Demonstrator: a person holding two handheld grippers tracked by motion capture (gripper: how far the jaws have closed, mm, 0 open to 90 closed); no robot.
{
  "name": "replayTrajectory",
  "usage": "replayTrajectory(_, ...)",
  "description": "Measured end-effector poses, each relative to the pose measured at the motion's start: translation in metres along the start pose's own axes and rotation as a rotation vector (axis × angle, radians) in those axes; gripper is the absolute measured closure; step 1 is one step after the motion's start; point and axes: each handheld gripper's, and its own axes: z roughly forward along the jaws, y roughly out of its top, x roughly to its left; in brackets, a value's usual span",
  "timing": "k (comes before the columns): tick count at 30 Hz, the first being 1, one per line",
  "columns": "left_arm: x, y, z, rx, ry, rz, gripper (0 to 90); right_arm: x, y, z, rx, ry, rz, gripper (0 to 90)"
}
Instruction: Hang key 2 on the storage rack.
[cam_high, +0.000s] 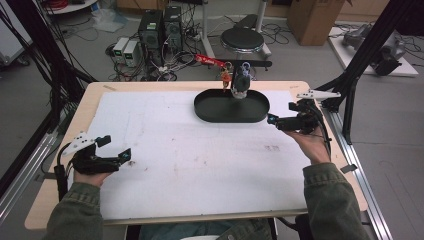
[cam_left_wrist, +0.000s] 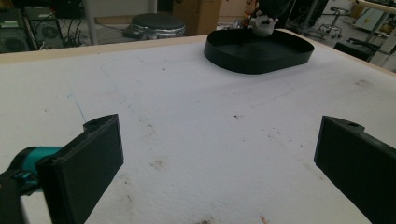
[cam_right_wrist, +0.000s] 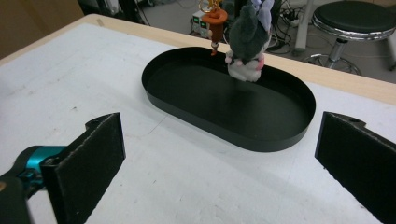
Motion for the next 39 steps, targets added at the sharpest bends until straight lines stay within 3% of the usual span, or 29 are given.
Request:
replayTrajectory(6, 0.0, 0.0, 0.0, 0.002, 0.0, 0.0, 1.7, 0.004, -0.014, -0.009, -0.083, 0.02, -0.012, 0.5)
replayTrajectory(14, 0.0, 0.001, 0.003, 0.001, -0.005, -0.003, 1.7, 0.007, -0.028, -0.012, -0.065, 0.003, -0.044, 0.5)
replayTrajectory(30, -0.001, 0.002, 0.008, 0.004, -0.014, 0.0, 1.7, -0.007, -0.068, -0.031, -0.151, 0.051, 0.031, 0.5)
replayTrajectory(39, -0.003, 0.002, 0.007, 0.022, -0.007, 0.012, 1.7, -0.016, -0.097, -0.03, -0.14, 0.031, 0.032, 0.5)
